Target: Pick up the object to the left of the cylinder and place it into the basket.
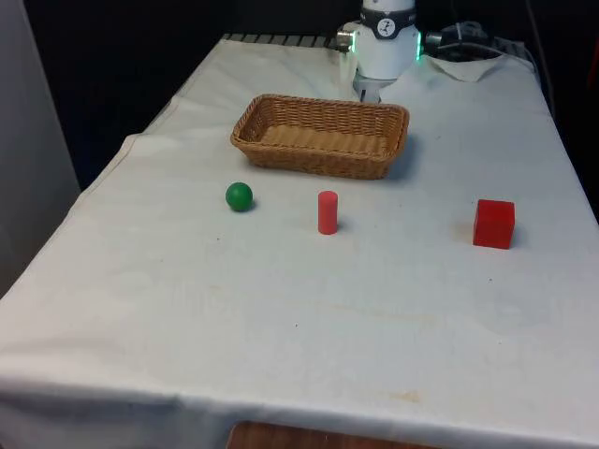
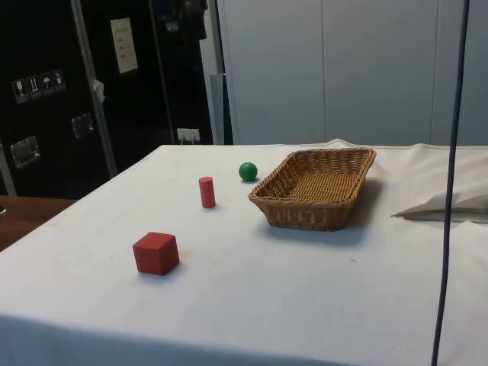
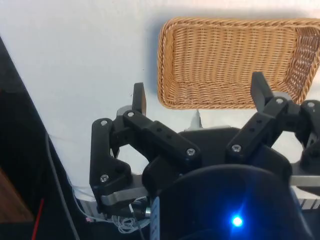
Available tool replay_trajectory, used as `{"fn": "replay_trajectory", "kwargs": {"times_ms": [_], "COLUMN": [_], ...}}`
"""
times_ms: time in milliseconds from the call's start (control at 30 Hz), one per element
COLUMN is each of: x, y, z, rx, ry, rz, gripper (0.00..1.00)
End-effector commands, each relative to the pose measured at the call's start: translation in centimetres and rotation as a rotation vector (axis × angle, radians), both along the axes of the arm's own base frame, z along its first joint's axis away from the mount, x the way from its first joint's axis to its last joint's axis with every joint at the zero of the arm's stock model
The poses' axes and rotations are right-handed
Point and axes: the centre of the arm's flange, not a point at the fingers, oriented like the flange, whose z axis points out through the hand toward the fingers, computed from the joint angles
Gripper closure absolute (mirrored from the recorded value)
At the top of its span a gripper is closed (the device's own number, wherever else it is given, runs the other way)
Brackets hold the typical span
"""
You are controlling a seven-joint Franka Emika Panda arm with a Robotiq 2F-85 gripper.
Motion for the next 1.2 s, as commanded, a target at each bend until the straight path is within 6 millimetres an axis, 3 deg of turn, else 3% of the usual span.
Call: {"fn": "replay_trajectory", "kwargs": {"times_ms": [0,1167], "x": [0.0,2.1], "y": [0.2,4.5], "z": [0.0,-4.0], "rx": [0.0,-0.029], "ry": [-0.002,-0.051], "rz": [0.002,0.021], "gripper": [0.0,0.0]}}
